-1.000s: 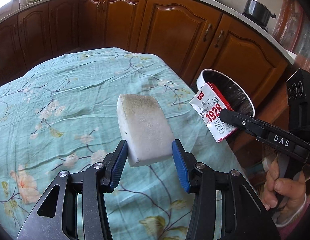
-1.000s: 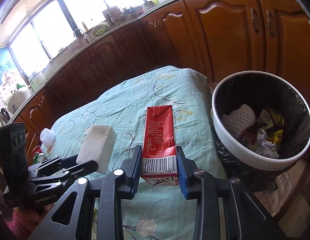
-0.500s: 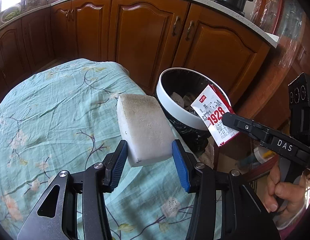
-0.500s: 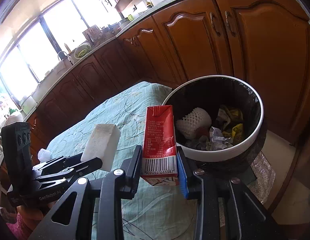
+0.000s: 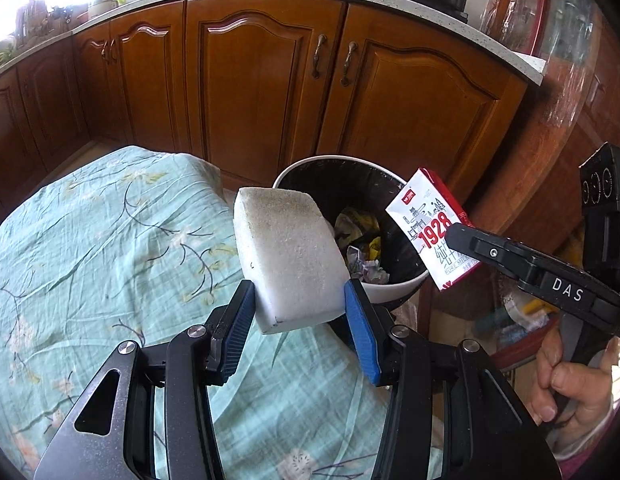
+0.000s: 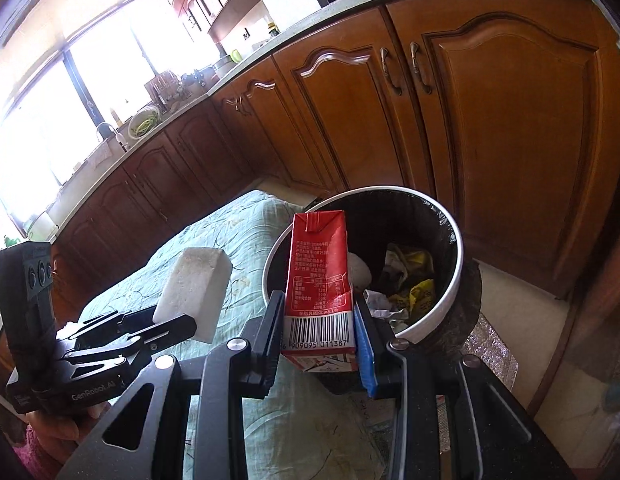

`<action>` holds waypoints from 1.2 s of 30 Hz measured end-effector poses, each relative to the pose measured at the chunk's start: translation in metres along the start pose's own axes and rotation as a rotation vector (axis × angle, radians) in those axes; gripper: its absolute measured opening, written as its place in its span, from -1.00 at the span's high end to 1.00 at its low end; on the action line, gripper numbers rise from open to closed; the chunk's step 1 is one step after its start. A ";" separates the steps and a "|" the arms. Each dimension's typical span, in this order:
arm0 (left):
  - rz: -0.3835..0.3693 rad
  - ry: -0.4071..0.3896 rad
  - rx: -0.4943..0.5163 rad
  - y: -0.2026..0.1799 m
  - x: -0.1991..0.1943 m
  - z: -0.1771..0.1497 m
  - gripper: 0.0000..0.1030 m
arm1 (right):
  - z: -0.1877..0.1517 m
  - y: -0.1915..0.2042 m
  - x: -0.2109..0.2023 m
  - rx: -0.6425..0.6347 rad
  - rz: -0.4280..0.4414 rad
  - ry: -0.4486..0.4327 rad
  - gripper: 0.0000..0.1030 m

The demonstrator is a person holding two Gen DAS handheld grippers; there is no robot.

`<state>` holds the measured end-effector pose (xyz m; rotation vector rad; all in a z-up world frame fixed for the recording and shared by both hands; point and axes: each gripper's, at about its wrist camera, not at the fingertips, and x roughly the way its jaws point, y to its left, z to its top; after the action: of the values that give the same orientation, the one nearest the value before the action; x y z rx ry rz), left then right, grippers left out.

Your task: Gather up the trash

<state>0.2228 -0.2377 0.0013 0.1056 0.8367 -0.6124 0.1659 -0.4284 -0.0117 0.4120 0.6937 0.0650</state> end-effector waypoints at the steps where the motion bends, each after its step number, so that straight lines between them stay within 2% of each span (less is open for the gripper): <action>1: -0.002 0.000 0.005 -0.002 0.002 0.004 0.12 | 0.001 -0.002 0.000 0.002 -0.004 -0.001 0.37; 10: -0.017 0.014 0.045 -0.015 0.026 0.037 0.12 | 0.015 -0.008 0.009 -0.007 -0.047 0.015 0.37; 20: -0.014 0.083 0.076 -0.029 0.071 0.057 0.05 | 0.026 -0.026 0.042 0.014 -0.079 0.081 0.36; 24: -0.005 0.105 0.076 -0.033 0.081 0.058 -0.10 | 0.030 -0.036 0.048 0.055 -0.069 0.091 0.28; 26: -0.002 0.101 0.075 -0.032 0.080 0.057 -0.14 | 0.031 -0.039 0.045 0.068 -0.062 0.077 0.09; 33: -0.008 0.062 0.024 -0.019 0.062 0.046 -0.23 | 0.022 -0.041 0.026 0.107 -0.033 0.025 0.03; 36: -0.009 0.041 -0.013 -0.008 0.050 0.035 -0.27 | 0.012 -0.040 0.014 0.133 -0.017 -0.007 -0.12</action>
<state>0.2671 -0.2790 -0.0094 0.1027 0.8813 -0.6146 0.1813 -0.4661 -0.0279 0.5335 0.6967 0.0011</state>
